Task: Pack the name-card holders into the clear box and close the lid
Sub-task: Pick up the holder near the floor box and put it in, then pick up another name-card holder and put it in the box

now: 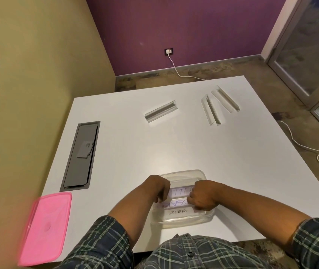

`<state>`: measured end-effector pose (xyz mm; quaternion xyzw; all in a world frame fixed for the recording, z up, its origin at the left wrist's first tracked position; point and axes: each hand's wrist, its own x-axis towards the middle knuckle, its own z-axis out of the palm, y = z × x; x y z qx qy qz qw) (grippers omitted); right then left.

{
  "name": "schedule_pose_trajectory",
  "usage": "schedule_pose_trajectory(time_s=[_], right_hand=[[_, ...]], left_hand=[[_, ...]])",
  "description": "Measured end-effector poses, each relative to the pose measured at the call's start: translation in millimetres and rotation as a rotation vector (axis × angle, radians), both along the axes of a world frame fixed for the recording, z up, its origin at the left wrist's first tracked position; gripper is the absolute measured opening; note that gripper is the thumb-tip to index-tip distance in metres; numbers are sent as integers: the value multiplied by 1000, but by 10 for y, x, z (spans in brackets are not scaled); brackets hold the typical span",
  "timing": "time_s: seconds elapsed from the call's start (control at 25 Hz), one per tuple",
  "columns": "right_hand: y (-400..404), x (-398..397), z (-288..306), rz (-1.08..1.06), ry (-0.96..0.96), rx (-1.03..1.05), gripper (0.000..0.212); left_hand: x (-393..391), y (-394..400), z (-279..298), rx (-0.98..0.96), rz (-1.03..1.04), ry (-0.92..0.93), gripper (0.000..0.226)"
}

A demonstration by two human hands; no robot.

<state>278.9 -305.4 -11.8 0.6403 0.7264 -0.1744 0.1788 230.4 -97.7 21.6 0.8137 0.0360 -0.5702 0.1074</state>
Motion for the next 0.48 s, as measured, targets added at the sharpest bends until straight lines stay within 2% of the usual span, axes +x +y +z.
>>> schedule_pose_trajectory(time_s=[0.12,0.24,0.32,0.48], right_hand=[[-2,86,41,60,17,252,36],[105,246,128,83,16,429,29],[203,410,191,61,-15,492,26],[374,856,331,-99,-78,496,25]], left_hand=[[228,49,121,-78,75,65,32],[493,217,303,-113,145,-35,20],[648,395,406,-110,227,-152,10],[864,757,515,-133,401,-322,25]])
